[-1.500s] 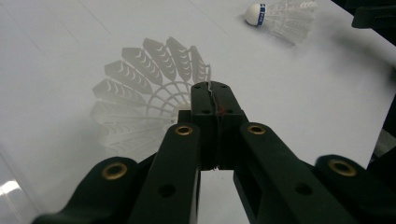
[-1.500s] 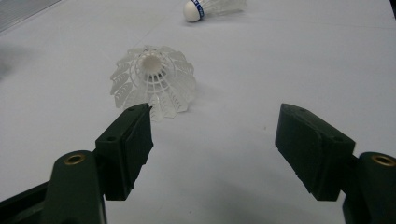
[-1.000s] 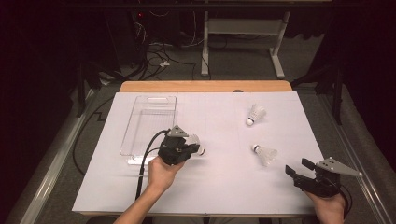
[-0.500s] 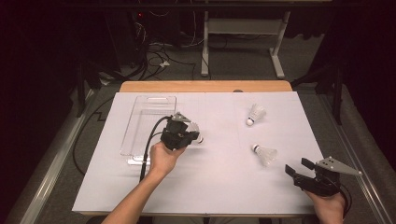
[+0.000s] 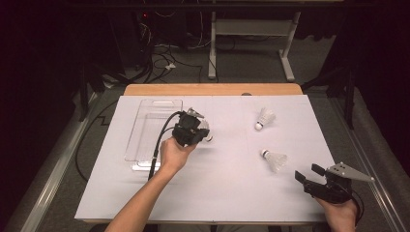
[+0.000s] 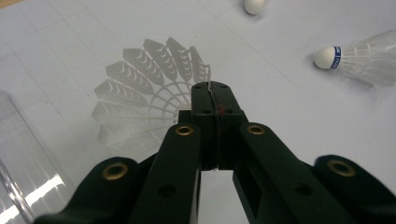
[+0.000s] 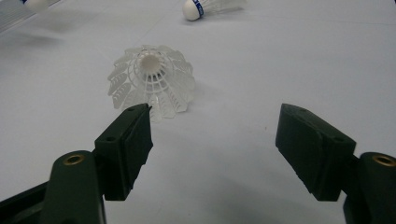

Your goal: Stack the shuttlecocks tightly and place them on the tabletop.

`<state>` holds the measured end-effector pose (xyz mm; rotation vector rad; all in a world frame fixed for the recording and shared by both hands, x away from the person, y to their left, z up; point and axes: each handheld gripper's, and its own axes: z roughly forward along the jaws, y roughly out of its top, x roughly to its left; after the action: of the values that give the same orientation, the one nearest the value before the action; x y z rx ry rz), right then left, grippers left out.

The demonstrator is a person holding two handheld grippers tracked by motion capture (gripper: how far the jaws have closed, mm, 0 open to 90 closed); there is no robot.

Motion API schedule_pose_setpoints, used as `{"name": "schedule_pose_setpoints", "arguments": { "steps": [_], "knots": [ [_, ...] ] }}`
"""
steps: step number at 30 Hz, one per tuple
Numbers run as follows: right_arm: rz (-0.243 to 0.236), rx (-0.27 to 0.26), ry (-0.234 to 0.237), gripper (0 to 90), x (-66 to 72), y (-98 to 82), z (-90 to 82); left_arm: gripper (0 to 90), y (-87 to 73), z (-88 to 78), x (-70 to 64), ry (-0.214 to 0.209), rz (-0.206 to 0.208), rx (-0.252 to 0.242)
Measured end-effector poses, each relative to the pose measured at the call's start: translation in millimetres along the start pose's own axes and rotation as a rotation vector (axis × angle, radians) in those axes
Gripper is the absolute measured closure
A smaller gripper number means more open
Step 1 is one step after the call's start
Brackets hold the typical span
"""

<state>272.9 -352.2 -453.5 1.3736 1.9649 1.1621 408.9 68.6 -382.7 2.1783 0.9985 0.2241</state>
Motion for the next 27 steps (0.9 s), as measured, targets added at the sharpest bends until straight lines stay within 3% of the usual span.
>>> {"name": "schedule_pose_setpoints", "arguments": {
  "steps": [7, 14, 20, 27],
  "knots": [
    [-0.003, 0.006, 0.010, 27.1, 0.2, 0.2, 0.7, 89.5, 10.7, 13.2, 6.3, 0.017, -0.019, 0.056],
    [0.002, 0.009, 0.011, 26.8, -0.3, 0.2, 1.2, 89.5, 19.5, 19.7, 10.9, 0.066, -0.011, 0.092],
    [0.001, 0.007, 0.014, 26.8, 0.0, 0.2, 0.8, 89.5, 20.2, 25.2, 18.8, 0.075, -0.034, 0.135],
    [0.001, 0.009, 0.013, 26.8, -0.2, 0.4, 1.5, 89.4, 19.0, 26.6, 22.1, 0.098, -0.024, 0.154]
  ]
}}
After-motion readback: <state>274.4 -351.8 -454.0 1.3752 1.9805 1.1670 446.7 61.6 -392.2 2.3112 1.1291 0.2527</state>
